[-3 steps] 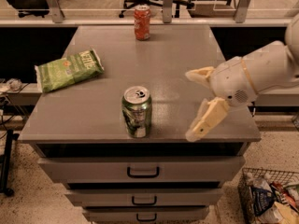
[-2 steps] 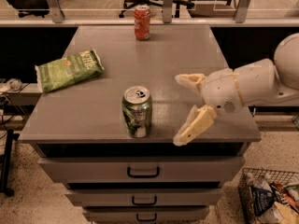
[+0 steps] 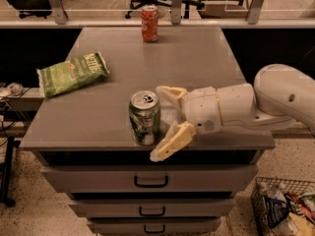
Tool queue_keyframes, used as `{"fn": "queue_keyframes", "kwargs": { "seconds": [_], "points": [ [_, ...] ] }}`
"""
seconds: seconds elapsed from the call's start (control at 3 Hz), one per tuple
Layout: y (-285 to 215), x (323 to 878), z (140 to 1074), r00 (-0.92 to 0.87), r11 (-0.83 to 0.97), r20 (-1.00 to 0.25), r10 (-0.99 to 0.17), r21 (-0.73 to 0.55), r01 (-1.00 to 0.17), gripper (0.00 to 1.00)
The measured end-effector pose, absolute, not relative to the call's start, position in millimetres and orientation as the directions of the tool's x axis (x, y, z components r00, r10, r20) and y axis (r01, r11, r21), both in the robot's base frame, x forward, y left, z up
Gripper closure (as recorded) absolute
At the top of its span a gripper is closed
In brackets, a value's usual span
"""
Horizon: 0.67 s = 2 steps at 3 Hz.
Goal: Move green can near coke can
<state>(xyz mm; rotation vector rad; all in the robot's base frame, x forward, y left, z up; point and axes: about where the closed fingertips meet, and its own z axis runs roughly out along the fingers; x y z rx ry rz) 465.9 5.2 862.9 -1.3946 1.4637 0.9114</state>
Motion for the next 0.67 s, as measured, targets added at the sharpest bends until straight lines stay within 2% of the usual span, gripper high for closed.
{"fn": "queue_keyframes", "kwargs": {
  "seconds": [0.33, 0.67],
  "points": [
    [27, 463, 865, 0.019, 0.078, -0.957, -0.29, -0.043, -0.996, 0.0],
    [41, 461, 872, -0.004, 0.075, -0.962, -0.271, -0.017, -0.997, 0.19]
  ]
}}
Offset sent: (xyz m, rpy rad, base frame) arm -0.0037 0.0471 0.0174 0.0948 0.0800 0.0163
